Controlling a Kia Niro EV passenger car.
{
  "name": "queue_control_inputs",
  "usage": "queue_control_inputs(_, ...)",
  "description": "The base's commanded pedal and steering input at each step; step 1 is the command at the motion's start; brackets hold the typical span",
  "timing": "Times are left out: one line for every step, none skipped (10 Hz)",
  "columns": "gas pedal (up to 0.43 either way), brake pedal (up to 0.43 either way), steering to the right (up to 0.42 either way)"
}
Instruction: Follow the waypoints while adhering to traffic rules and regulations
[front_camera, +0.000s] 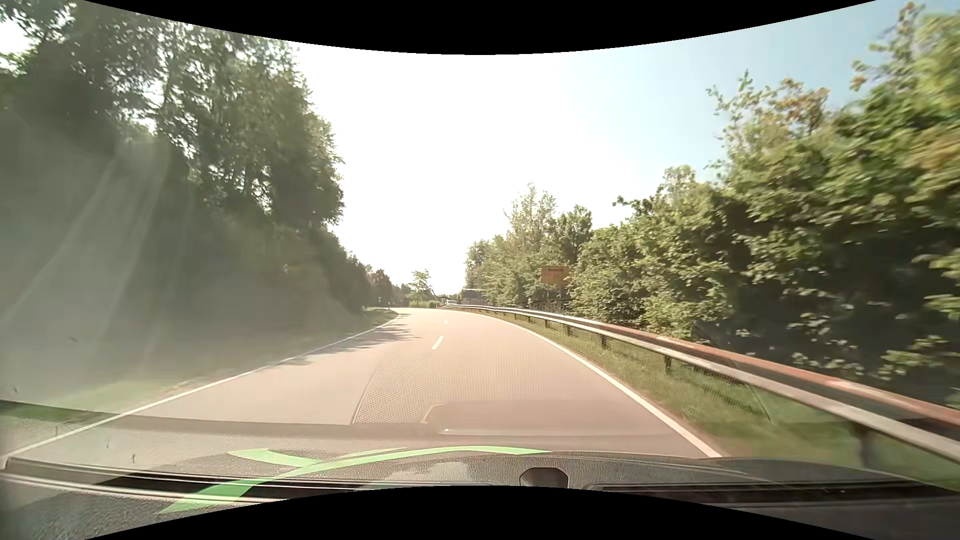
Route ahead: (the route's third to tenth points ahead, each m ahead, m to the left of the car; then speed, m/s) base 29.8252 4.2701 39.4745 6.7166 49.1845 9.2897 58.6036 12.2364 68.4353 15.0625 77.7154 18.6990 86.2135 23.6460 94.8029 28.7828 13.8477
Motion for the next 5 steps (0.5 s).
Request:
queue_control_inputs(0.169,0.000,-0.025)
queue_control_inputs(0.169,0.000,-0.028)
queue_control_inputs(0.157,0.000,-0.030)
queue_control_inputs(0.157,0.000,-0.031)
queue_control_inputs(0.157,0.000,-0.030)
